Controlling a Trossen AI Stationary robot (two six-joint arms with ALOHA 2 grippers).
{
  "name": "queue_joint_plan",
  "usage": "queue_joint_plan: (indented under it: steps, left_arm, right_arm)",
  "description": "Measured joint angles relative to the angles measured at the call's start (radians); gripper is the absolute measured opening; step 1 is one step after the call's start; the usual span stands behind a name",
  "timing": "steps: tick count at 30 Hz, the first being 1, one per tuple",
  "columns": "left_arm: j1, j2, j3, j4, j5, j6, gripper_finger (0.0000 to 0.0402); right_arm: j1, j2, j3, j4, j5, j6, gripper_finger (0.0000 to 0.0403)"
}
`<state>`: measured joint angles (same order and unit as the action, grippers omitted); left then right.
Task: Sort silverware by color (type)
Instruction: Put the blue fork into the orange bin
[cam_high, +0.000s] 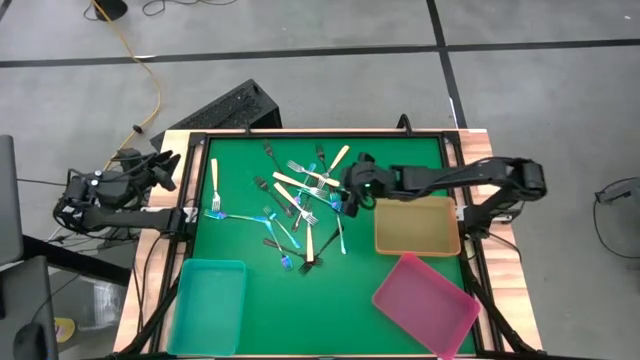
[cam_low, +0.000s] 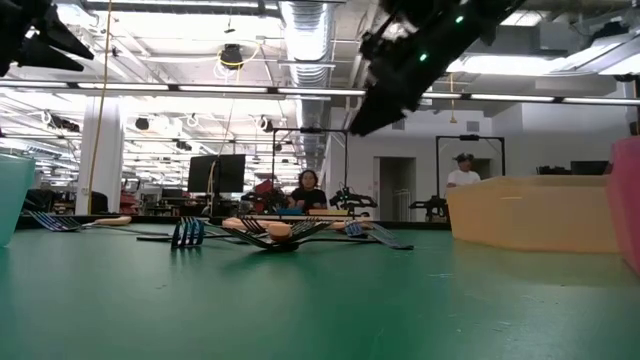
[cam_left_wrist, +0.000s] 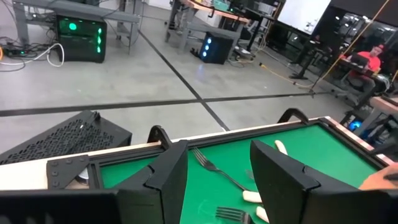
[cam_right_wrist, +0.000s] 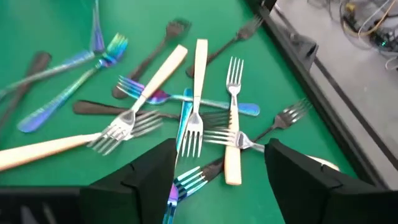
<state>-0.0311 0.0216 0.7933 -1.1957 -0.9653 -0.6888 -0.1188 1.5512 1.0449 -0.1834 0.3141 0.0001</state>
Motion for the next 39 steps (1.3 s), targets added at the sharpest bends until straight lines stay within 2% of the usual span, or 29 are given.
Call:
queue_joint_plan:
  steps: [8,14,21,32,39]
  left_arm:
    - [0.000,0.000,0.000,0.000,0.000,0.000,0.0158]
    - [0.000,0.000,0.000,-0.001,0.000,0.000,0.0158]
    - [0.000,0.000,0.000,-0.001,0.000,0.000,0.0158]
    - [0.000,0.000,0.000,-0.001,0.000,0.000,0.0158]
    - [0.000,0.000,0.000,-0.001,0.000,0.000,0.0158]
  right_arm:
    - [0.001,0.192,0.058,0.003,0.001,0.025,0.0270]
    - [0.017,0.285,0.073,0.011,-0.001,0.057,0.0270]
    - [0.041,0.320,0.074,0.016,-0.004,0.063,0.0270]
    - [0.010,0.324,0.074,0.046,-0.013,0.075,0.0270]
    - [0.015,0.389,0.076,0.099,-0.024,0.077,0.0270]
